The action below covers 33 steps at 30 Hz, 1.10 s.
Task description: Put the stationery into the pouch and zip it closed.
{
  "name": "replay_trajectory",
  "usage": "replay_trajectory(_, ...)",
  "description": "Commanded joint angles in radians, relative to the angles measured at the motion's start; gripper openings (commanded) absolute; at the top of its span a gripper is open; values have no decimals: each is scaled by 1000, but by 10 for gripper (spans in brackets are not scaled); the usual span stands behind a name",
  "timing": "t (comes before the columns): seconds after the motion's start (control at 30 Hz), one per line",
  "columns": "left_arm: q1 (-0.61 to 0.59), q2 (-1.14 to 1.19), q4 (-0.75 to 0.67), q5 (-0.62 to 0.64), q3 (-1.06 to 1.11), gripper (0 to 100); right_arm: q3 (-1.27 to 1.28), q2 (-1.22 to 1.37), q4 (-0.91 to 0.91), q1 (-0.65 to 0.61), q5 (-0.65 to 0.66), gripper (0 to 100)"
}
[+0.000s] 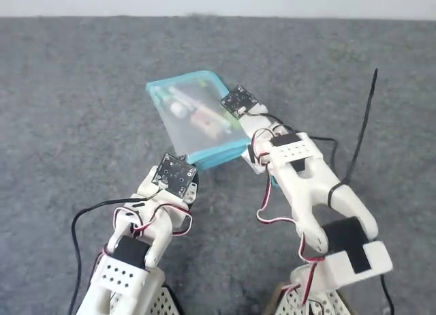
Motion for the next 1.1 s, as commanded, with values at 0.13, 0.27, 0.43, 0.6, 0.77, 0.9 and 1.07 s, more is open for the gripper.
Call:
replay_trajectory(0.13,21,-14,5,-14,-27,12,-68,-105,-4,38,14,170)
replay_trajectory(0.27,21,-14,8,-14,-27,12,-74,-67,-7,38,15,191)
replay_trajectory(0.43,20,-14,8,-14,-25,12,-83,13,-91,39,9,258)
replay_trajectory(0.6,20,-14,8,-14,-24,12,-83,65,-127,38,8,257)
replay_trajectory(0.77,23,-14,8,-14,-24,12,-103,82,-160,38,-64,257)
replay_trajectory(0.9,21,-14,8,-14,-24,12,-118,148,-283,41,-155,256)
replay_trajectory(1.07,20,-14,8,-14,-24,12,-184,275,-326,39,-157,256)
